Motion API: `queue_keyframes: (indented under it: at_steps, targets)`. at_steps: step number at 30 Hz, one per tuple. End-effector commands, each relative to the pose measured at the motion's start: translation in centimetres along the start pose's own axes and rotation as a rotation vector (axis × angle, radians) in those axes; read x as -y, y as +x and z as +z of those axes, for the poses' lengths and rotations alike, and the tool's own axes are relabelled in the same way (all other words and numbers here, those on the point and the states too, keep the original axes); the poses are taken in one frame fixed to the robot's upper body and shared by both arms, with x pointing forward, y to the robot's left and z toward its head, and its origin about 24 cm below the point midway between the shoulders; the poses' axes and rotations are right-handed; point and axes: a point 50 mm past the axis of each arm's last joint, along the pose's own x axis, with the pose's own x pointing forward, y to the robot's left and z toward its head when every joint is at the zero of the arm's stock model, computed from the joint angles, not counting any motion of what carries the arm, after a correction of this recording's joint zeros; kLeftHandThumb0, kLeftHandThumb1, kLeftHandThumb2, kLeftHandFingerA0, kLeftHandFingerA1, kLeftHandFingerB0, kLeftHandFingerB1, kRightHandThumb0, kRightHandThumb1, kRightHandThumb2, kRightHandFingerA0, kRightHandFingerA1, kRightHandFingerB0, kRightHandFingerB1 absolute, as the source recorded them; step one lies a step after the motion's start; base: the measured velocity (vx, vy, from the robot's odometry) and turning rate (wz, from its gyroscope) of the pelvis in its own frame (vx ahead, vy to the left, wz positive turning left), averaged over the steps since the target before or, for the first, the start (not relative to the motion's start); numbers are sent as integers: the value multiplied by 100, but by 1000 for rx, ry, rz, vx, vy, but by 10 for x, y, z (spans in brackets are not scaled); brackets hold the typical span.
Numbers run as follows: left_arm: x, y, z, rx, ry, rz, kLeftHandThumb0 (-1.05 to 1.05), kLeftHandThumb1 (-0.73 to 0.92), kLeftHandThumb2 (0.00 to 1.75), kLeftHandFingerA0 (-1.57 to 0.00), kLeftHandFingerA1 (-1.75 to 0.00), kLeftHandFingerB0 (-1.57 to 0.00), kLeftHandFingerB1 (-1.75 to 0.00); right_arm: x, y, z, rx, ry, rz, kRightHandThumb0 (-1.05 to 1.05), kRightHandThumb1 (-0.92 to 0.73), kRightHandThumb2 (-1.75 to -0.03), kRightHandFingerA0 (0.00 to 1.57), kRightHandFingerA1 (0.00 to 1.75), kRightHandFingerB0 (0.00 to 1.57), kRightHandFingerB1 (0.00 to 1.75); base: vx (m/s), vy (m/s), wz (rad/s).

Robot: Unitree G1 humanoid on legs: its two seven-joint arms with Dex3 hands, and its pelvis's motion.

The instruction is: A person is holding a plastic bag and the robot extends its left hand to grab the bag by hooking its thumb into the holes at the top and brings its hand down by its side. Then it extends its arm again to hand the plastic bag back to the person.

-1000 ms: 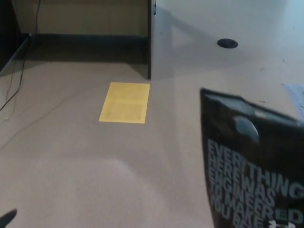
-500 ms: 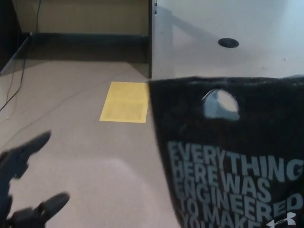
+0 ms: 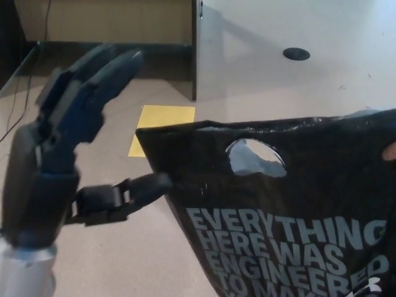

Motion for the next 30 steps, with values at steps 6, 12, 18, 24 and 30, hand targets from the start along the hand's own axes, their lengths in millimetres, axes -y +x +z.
queue_keyframes:
  at_steps: [6, 12, 18, 24, 30]
  targets:
    - [38, 31, 11, -69, 84, -213, -62, 40, 72, -5, -35, -9, -25, 6, -3, -6, -7, -3, -17, -30, -69, -61, 81, 52, 65, 46, 0, 0, 0]
    - [53, 34, 11, -96, 94, -259, -59, 50, 56, -10, -30, -12, -23, 5, -4, -6, -1, -1, -17, -30, -69, -61, 79, 51, 64, 46, 0, 0, 0]
    - [62, 45, 2, -129, 111, -296, -59, 38, 75, -1, -39, -9, -30, 4, -5, -7, 2, -2, -9, -29, -68, -60, 80, 52, 65, 46, 0, 0, 0]
    - [65, 57, -3, -133, 165, -304, -63, 44, 70, -8, -39, -7, -29, 2, -6, -8, -3, -2, -5, -29, -68, -60, 80, 52, 66, 47, 0, 0, 0]
    - [67, 66, -11, -133, 227, -288, -63, 42, 70, -9, -38, -6, -32, 3, -7, -10, -3, -7, -6, -28, -68, -60, 80, 52, 64, 46, 0, 0, 0]
